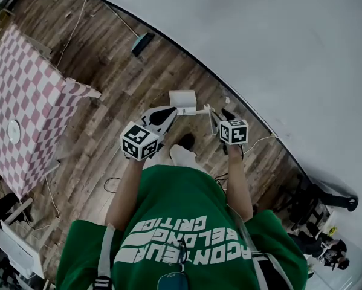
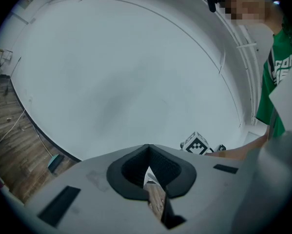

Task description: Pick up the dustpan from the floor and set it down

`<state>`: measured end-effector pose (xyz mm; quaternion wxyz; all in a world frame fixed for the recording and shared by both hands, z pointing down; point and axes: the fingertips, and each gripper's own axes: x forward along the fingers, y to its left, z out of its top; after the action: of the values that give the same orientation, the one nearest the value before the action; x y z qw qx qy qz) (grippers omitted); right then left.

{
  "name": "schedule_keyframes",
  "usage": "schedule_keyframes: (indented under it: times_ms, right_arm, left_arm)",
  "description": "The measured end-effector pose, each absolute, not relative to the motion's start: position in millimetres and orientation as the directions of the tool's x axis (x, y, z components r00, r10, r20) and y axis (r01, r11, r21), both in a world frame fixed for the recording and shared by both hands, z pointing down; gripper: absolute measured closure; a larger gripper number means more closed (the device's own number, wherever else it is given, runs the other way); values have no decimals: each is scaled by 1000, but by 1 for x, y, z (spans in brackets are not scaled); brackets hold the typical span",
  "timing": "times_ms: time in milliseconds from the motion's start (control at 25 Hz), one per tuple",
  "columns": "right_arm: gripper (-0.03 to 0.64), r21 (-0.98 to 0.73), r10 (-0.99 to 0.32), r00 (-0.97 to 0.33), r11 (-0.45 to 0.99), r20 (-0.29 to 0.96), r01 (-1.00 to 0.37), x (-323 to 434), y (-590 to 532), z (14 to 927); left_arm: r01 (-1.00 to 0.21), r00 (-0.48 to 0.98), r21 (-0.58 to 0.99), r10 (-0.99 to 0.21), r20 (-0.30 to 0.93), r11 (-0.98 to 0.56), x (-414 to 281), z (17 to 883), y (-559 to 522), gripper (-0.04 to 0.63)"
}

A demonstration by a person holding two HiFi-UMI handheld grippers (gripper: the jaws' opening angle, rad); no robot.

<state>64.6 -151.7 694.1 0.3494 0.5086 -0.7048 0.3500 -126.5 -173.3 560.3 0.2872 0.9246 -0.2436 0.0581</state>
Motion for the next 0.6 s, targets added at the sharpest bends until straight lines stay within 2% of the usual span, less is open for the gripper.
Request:
schedule_keyframes:
  times_ms: [200, 600]
  right_arm:
    - [380, -132, -363, -205, 215, 909, -968, 61, -159, 732]
    - [367, -104, -142, -137, 217, 980, -971, 57, -166, 809]
  left_arm:
    - [-478, 878, 510, -409, 249, -716, -134, 563, -172, 598]
    - [-492, 870, 509, -413, 268, -707, -158, 572, -172, 598]
